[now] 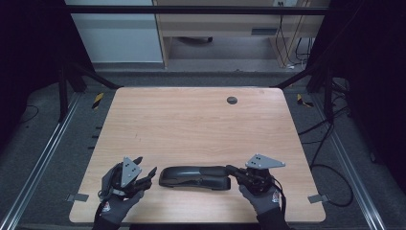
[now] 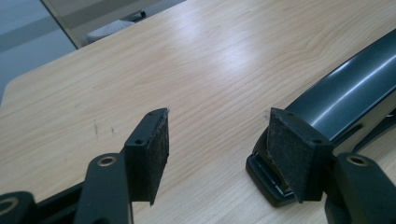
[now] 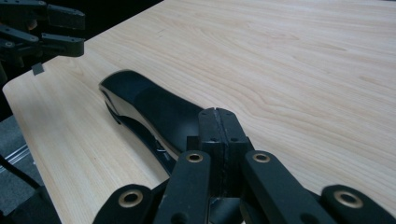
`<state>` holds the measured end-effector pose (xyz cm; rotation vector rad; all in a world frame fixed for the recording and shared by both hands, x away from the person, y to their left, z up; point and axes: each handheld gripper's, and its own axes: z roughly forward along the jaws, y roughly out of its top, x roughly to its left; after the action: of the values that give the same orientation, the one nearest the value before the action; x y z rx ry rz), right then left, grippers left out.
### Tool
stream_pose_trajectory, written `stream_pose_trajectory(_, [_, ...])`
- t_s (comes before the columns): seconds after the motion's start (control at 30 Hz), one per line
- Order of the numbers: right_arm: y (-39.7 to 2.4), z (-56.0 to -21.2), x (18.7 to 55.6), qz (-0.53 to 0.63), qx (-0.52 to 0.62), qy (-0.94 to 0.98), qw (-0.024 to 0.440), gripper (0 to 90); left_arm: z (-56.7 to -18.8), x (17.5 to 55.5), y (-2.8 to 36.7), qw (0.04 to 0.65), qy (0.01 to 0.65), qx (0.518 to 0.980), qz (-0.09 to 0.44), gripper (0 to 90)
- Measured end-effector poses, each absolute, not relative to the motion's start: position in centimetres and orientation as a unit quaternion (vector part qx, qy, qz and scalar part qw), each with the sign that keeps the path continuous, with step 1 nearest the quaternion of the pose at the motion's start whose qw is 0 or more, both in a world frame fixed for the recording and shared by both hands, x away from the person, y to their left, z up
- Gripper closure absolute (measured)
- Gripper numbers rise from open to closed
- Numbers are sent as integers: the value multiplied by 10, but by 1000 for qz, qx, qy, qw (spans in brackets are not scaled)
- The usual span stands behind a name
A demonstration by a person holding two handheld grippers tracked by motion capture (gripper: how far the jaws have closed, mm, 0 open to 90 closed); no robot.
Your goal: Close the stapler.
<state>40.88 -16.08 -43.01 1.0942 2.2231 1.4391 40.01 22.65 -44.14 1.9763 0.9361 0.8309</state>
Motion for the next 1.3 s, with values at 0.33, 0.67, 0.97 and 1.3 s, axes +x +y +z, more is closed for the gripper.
stream_pose_trajectory(0.33, [-156, -436, 407, 482, 380, 775, 147, 900, -449, 395, 242, 390, 393, 765, 329, 388])
stream_pose_trajectory(0.67, [-155, -447, 410, 465, 391, 782, 142, 900, -457, 392, 251, 383, 407, 764, 323, 389])
stream_pose_trajectory(0.97, [-155, -450, 410, 467, 395, 779, 142, 900, -459, 395, 256, 381, 419, 758, 325, 389])
stream_pose_trajectory(1.3, [-155, -450, 410, 467, 394, 779, 142, 900, -461, 397, 258, 380, 424, 758, 320, 389])
